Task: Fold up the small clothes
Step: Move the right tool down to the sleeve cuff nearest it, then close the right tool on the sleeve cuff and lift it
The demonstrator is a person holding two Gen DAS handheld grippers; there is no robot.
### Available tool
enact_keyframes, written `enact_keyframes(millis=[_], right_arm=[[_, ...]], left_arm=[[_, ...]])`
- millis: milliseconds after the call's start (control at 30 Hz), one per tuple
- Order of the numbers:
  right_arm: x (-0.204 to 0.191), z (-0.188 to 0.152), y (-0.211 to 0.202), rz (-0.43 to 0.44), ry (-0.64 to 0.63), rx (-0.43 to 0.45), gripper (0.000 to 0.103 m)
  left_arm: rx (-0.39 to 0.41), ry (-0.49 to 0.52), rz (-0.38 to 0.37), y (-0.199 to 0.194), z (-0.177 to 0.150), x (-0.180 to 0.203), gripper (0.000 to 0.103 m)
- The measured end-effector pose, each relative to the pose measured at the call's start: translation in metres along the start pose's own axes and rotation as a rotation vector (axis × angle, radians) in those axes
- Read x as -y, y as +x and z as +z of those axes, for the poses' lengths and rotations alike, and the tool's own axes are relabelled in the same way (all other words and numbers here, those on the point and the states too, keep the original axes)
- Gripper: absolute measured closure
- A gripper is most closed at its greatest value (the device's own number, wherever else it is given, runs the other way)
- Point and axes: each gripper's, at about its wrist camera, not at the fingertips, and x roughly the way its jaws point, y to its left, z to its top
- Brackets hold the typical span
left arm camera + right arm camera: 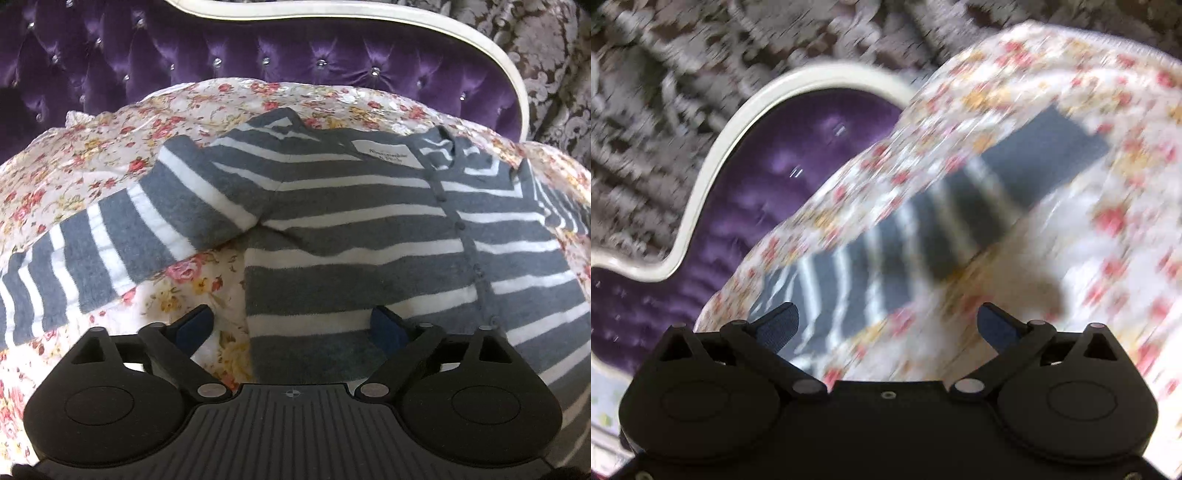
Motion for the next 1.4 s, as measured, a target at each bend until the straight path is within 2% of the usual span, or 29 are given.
enact_keyframes(millis=[67,300,667,767,833,867,933,1033,1133,1233,1400], right_arm=[[0.009,0.012,0.0,-0.027,-0.005,0.027,0.001],[0.049,0.04,0.015,-0.115,0.041,0.063,0.001],[0.088,0.056,0.029,0.038,0.167,0.158,0.001],[0.085,0.061,0.031,-0.012,0.132,0.154,0.022],[0.083,0.063,0.032,-0.074,0.097,0.14,0.048],[0.082,0.064,0.032,-0.11,0.083,0.132,0.055],[0.081,0.065,0.033,-0.161,0.059,0.125,0.081],[0.071,0.064,0.029,-0.207,0.005,0.138,0.085],[0.041,0.061,0.018,-0.237,-0.113,0.171,0.085],[0.004,0.062,0.002,-0.19,-0.196,0.197,0.085],[-0.09,0.054,-0.021,-0.069,-0.403,0.202,0.085]], left_arm=[[0.004,0.001,0.001,0.003,-0.001,0.002,0.0],[0.027,0.019,0.001,0.004,-0.003,0.005,0.0],[0.028,0.012,0.0,0.005,-0.001,0.005,0.0],[0.031,0.014,0.0,0.005,-0.001,0.005,0.0],[0.03,0.012,-0.001,0.005,-0.001,0.005,0.0],[0.03,0.01,-0.001,0.005,-0.001,0.005,0.0],[0.027,0.01,-0.001,0.004,0.0,0.005,0.001],[0.03,0.014,-0.01,0.002,0.003,0.005,0.001],[0.051,-0.002,-0.024,-0.006,0.005,0.003,0.001],[0.074,-0.005,-0.023,-0.016,0.008,0.001,0.001],[0.097,-0.037,-0.029,-0.03,0.014,-0.009,0.001]])
